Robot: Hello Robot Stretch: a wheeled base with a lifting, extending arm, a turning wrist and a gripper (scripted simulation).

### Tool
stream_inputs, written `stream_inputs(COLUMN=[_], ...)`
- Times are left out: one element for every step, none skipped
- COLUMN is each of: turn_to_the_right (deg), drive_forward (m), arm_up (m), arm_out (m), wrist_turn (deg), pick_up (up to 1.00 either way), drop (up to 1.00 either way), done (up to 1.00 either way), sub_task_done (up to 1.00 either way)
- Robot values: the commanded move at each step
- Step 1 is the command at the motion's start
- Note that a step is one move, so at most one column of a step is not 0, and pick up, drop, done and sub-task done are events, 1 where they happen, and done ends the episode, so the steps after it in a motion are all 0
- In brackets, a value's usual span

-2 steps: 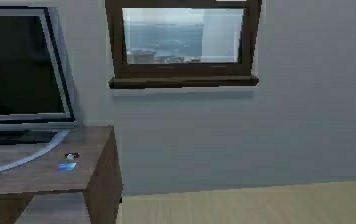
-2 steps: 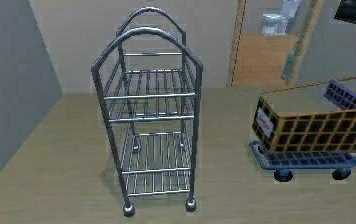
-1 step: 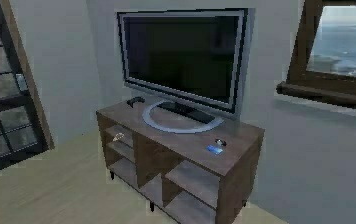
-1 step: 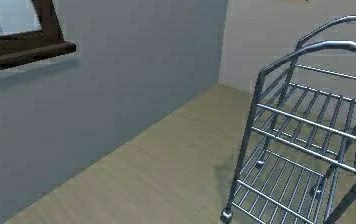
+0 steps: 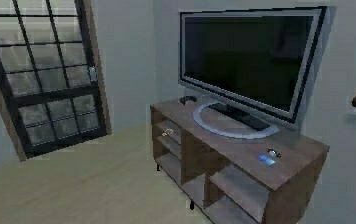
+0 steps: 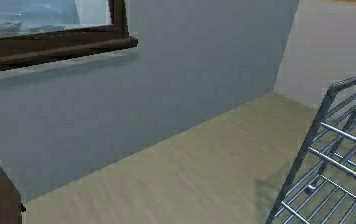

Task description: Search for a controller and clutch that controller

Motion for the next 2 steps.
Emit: stream_inputs(turn_to_the_right=[0.0, -45.0], drive_forward=[0.6, 0.0], arm_up=[0.0, 0.0], arm_out=[0.0, 0.0], wrist_turn=[0.0, 0.0], pick_up=[0.0, 0.0], drop=[0.0, 0.0], done=[0.0, 0.0], sub_task_done=[0.0, 0.0])
